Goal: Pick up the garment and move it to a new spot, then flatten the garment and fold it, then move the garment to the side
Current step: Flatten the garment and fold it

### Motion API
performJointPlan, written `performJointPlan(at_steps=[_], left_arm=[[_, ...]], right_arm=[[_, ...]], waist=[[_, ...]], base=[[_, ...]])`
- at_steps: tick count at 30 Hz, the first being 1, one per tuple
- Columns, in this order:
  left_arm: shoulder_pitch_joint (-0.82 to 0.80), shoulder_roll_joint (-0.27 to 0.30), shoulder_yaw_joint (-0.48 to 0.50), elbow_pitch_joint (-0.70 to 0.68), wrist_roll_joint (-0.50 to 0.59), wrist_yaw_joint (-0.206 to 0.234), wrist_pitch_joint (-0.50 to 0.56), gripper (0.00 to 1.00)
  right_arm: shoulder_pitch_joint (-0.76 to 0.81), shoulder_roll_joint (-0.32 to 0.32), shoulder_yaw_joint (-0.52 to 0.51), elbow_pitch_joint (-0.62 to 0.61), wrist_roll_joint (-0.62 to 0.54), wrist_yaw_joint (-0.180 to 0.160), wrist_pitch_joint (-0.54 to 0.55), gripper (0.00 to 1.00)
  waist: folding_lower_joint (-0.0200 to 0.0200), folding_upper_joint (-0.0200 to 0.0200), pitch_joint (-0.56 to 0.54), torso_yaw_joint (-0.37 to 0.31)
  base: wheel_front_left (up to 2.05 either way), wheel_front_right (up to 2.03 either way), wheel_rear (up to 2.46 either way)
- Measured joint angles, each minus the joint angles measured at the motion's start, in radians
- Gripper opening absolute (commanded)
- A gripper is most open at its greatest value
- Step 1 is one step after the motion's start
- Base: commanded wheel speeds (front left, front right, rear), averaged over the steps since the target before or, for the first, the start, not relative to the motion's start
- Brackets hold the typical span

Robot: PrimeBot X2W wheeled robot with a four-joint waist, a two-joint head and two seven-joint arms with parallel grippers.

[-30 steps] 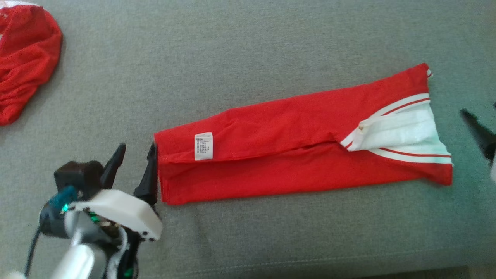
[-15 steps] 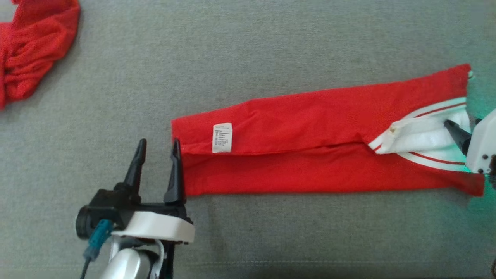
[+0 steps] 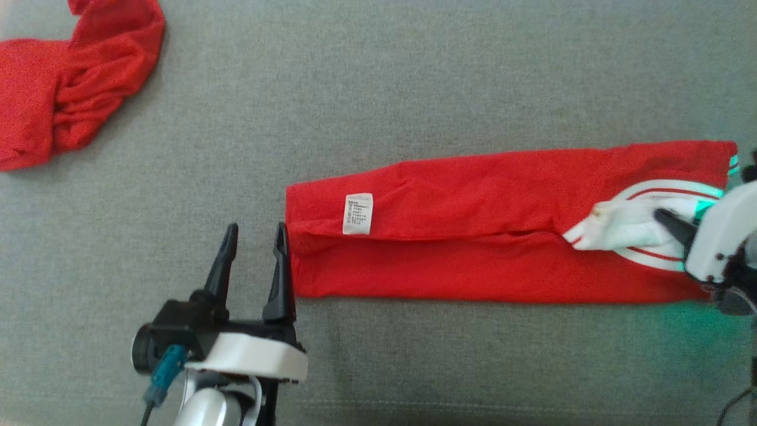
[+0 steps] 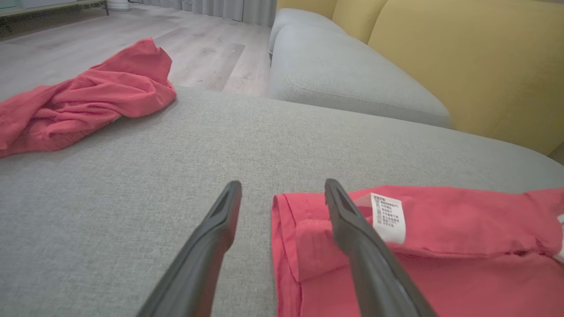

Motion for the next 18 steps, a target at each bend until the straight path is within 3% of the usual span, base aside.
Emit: performJointPlan(at_steps=[6,12,18], left_arm=[[0.049,-0.018,0.043,0.02,0.024,-0.033,0.0,1.0],[0.098,-0.034,0.066,0.029,0.024,-0.059,0.0,1.0],[0.138,-0.036,0.067,0.038,0.024,-0.067,0.0,1.0]], right_arm=[[-0.003,-0.002,-0.167,0.047,-0.034,0.0,-0.019,0.0],[-0.015,-0.102,-0.368,0.058,-0.102,0.0,0.006,0.0],[-0.046,-0.083,-0.344,-0.103,-0.042,0.0,0.127,0.0]], waist=[[0.0,0.0,-0.062,0.002],[0.0,0.0,-0.121,0.013],[0.0,0.0,-0.161,0.019]], base=[[0.0,0.0,0.0],[0.0,0.0,0.0],[0.0,0.0,0.0]])
